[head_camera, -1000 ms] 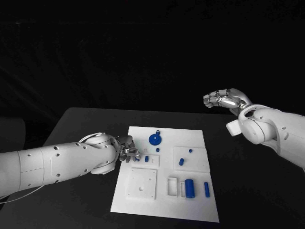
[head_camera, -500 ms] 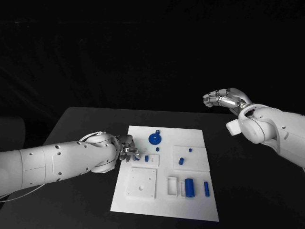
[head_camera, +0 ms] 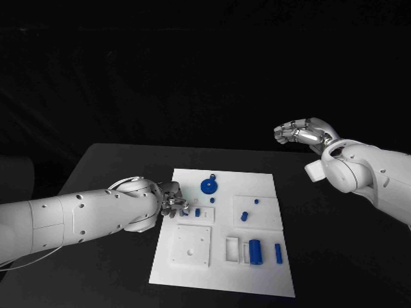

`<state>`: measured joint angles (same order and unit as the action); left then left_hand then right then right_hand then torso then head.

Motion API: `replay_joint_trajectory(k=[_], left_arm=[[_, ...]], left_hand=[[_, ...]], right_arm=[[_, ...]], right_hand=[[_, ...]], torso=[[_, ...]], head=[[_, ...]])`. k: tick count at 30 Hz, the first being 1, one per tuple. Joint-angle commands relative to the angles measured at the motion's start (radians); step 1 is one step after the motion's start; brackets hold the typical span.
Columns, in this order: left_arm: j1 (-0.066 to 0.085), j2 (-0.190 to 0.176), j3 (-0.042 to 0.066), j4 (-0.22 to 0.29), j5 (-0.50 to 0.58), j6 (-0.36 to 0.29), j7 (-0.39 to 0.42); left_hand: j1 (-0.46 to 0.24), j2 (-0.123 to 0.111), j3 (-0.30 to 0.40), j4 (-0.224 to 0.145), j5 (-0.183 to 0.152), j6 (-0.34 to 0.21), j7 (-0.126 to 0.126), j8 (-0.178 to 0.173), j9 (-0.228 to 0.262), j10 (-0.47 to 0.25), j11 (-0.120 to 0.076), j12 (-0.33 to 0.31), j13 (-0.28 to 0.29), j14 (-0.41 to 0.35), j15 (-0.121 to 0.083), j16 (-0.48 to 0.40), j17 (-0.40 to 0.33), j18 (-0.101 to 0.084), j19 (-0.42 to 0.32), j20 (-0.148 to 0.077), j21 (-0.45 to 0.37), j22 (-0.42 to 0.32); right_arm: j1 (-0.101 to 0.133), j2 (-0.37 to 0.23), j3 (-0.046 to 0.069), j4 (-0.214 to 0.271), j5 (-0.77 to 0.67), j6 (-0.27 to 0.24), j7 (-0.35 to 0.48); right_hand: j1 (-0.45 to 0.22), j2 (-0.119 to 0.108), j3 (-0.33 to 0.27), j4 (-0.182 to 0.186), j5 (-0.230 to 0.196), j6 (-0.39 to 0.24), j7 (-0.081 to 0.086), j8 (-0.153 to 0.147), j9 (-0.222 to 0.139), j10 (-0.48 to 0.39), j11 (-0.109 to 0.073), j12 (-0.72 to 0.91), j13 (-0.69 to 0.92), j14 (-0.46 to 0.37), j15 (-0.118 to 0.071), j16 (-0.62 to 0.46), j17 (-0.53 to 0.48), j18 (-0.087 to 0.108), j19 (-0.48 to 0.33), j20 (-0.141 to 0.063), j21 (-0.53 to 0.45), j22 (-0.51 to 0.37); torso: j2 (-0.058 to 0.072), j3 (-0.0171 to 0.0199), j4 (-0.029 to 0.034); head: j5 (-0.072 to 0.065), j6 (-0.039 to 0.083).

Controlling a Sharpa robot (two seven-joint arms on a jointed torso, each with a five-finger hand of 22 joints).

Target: Assemble the parts on the task board

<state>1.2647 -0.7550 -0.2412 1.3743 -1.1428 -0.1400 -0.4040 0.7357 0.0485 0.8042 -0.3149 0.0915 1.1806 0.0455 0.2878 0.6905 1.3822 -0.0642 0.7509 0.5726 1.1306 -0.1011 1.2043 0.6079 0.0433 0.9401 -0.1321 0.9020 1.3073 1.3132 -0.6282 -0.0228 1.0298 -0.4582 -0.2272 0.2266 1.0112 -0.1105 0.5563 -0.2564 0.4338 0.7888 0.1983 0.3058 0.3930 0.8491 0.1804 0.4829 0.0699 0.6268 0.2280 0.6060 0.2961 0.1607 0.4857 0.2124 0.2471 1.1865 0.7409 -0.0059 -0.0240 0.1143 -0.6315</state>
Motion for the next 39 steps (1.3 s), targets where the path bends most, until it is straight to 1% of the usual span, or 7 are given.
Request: replay_joint_trajectory(k=[1,12,26,28,31,34,39], left_arm=[[-0.002,0.003,0.0,-0.001,-0.001,0.014,0.006],[-0.003,0.0,0.0,-0.005,-0.015,0.018,0.0],[-0.003,-0.001,0.0,0.0,-0.033,0.038,-0.006],[-0.002,-0.001,0.0,0.002,-0.033,0.042,-0.002],[-0.002,0.0,0.0,0.005,-0.034,0.045,-0.001],[-0.002,0.001,0.0,0.007,-0.038,0.042,-0.001],[-0.002,0.003,-0.001,0.009,-0.046,0.04,-0.002]], left_hand=[[0.005,0.009,0.034,0.026,0.006,0.025,-0.017,0.005,0.001,0.004,-0.009,-0.002,0.002,-0.002,-0.007,0.001,0.001,0.013,0.003,-0.071,0.006,0.02],[0.006,0.008,0.035,0.025,0.006,0.025,-0.017,0.005,0.001,0.004,-0.01,-0.002,0.002,-0.002,-0.007,0.001,0.002,0.013,0.003,-0.071,0.007,0.02],[0.009,0.005,0.037,0.025,0.007,0.026,-0.017,0.006,0.001,0.005,-0.01,-0.002,0.004,-0.001,-0.008,0.002,0.003,0.013,0.003,-0.071,0.008,0.02],[0.011,-0.002,0.037,0.025,0.013,0.028,-0.018,0.007,0.001,0.006,-0.009,-0.001,0.006,0.0,-0.008,0.002,0.003,0.013,0.003,-0.072,0.009,0.02],[0.007,-0.031,0.028,0.031,0.019,0.039,-0.021,0.014,0.002,0.016,-0.01,0.005,0.015,0.006,-0.008,0.008,0.008,0.013,0.007,-0.072,0.014,0.02],[0.007,-0.04,0.026,0.034,0.017,0.042,-0.022,0.016,0.002,0.019,-0.011,0.008,0.019,0.008,-0.008,0.01,0.01,0.014,0.01,-0.072,0.016,0.02],[0.007,-0.043,0.022,0.039,0.013,0.053,-0.026,0.023,0.002,0.028,-0.014,0.015,0.028,0.016,-0.01,0.017,0.016,0.015,0.016,-0.074,0.023,0.02]], right_arm=[[0.0,0.0,0.0,0.002,-0.003,0.016,0.007],[0.0,0.001,0.0,0.002,-0.003,0.016,0.007],[0.0,0.001,0.0,0.003,-0.003,0.018,0.006],[0.0,0.001,0.0,0.003,-0.003,0.019,0.006],[0.0,0.001,0.0,0.003,-0.003,0.018,0.006],[0.0,0.001,0.0,0.004,-0.003,0.017,0.006],[0.0,0.002,0.0,0.004,-0.003,0.018,0.006]], right_hand=[[-0.003,0.008,-0.004,0.001,0.005,0.006,0.013,0.003,-0.001,0.009,-0.001,-0.006,-0.001,-0.005,-0.001,0.006,-0.002,-0.016,-0.005,0.002,-0.004,0.001],[-0.004,0.008,-0.005,0.002,0.006,0.006,0.013,0.003,-0.001,0.009,-0.001,-0.006,-0.001,-0.005,-0.001,0.007,-0.003,-0.016,-0.004,0.002,-0.005,0.002],[-0.004,0.008,-0.005,0.002,0.007,0.006,0.013,0.003,-0.002,0.009,-0.001,-0.007,-0.001,-0.005,-0.001,0.007,-0.004,-0.016,-0.004,0.002,-0.006,0.003],[-0.004,0.008,-0.006,0.002,0.007,0.006,0.013,0.003,-0.002,0.009,-0.001,-0.007,-0.001,-0.005,-0.001,0.007,-0.004,-0.016,-0.004,0.002,-0.006,0.003],[-0.004,0.008,-0.006,0.002,0.007,0.007,0.013,0.003,-0.002,0.009,-0.001,-0.007,-0.001,-0.005,-0.001,0.007,-0.004,-0.016,-0.004,0.002,-0.006,0.004],[-0.004,0.008,-0.005,0.002,0.007,0.007,0.013,0.003,-0.002,0.009,-0.001,-0.007,-0.001,-0.005,-0.001,0.008,-0.004,-0.016,-0.004,0.002,-0.007,0.004],[-0.003,0.008,-0.005,0.001,0.008,0.007,0.012,0.003,-0.002,0.009,-0.001,-0.007,-0.001,-0.005,-0.001,0.008,-0.005,-0.016,-0.004,0.002,-0.007,0.004]], torso=[[0.0,0.0002,0.0],[0.0,-0.0003,0.0007],[0.0,-0.0005,-0.0006],[0.0,-0.0005,-0.0007],[0.001,-0.0001,-0.0008],[0.0,0.0001,-0.0003],[0.0,0.0001,0.0002]], head=[[0.0,-0.001],[0.001,-0.001],[0.002,-0.003],[0.002,-0.004],[0.003,-0.005],[0.003,-0.006],[0.002,-0.007]])
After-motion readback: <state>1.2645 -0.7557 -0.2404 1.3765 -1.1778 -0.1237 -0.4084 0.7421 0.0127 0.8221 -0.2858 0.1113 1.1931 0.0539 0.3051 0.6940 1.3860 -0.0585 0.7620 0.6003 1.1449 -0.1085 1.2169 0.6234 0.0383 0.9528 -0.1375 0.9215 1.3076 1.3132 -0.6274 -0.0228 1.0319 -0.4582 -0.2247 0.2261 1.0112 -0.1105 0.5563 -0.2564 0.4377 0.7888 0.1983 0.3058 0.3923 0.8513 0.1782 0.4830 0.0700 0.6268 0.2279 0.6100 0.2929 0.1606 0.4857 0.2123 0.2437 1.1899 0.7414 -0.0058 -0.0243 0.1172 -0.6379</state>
